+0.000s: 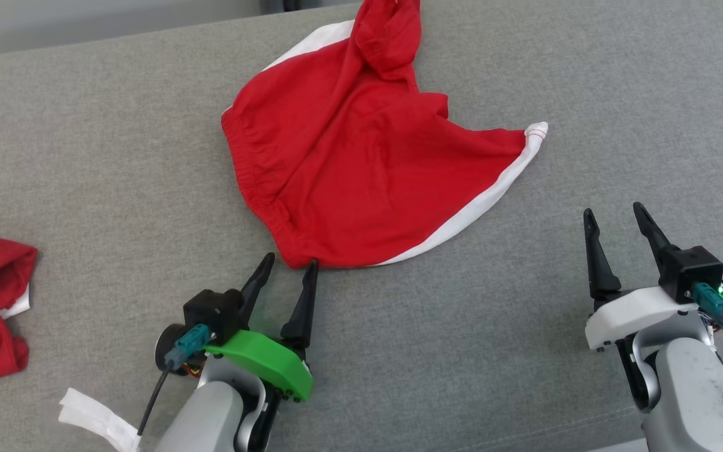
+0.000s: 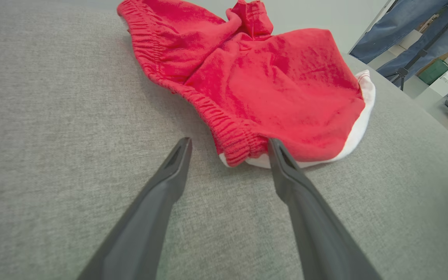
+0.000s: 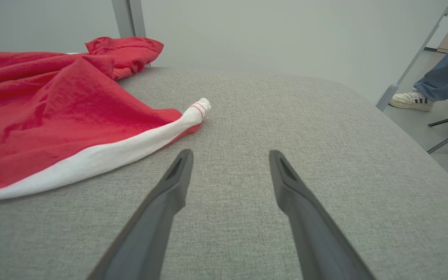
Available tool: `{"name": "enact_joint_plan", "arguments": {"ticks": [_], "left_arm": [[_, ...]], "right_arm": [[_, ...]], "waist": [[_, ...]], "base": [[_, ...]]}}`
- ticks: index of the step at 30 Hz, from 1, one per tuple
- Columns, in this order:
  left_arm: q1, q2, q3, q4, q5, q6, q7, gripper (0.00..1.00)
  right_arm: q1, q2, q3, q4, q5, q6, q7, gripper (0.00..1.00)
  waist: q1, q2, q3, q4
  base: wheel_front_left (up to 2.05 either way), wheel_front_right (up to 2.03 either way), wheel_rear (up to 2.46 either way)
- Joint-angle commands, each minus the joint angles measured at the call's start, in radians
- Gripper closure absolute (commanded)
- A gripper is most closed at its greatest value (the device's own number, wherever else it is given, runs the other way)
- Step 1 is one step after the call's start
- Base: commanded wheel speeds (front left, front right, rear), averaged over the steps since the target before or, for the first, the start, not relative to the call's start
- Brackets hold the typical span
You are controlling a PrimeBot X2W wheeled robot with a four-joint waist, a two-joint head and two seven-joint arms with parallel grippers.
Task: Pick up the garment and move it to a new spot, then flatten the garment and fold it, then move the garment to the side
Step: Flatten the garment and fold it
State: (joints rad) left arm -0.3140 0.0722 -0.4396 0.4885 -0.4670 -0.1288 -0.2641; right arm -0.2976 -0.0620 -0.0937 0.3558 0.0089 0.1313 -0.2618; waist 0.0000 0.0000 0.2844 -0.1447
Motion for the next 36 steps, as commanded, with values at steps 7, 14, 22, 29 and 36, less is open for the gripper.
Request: {"name": "enact_joint_plan", "arguments": {"ticks": [7,14,22,29,36], "left_arm": [[-0.046,0.025,-0.045,-0.005,-0.06,-0.003,0.0,0.0],[-0.064,0.043,-0.056,-0.039,-0.064,-0.003,0.0,1.0],[-0.006,0.035,-0.049,-0.104,-0.05,-0.003,0.0,1.0],[0.103,0.037,-0.036,-0.165,-0.032,-0.003,0.0,1.0],[0.182,0.067,-0.018,-0.17,-0.011,-0.003,0.0,1.0]], "right_arm": [[-0.022,0.004,0.009,-0.006,-0.014,-0.001,-0.005,0.0],[-0.028,0.006,0.011,-0.011,-0.017,-0.001,-0.005,0.0],[0.005,0.006,-0.006,0.012,-0.017,-0.001,-0.005,0.0],[0.047,0.006,-0.018,0.033,-0.01,-0.001,-0.005,0.0],[0.07,0.007,-0.013,0.029,-0.001,-0.001,-0.005,0.0]], "waist": [[0.0,0.0,0.033,-0.01],[0.0,0.0,0.038,-0.007],[0.0,0.0,-0.02,0.036],[0.0,0.0,-0.107,0.089],[0.0,0.0,-0.131,0.102]], "base": [[0.0,0.0,0.0],[0.0,0.0,0.0],[0.0,0.0,0.0],[0.0,0.0,0.0],[0.0,0.0,0.0]]}}
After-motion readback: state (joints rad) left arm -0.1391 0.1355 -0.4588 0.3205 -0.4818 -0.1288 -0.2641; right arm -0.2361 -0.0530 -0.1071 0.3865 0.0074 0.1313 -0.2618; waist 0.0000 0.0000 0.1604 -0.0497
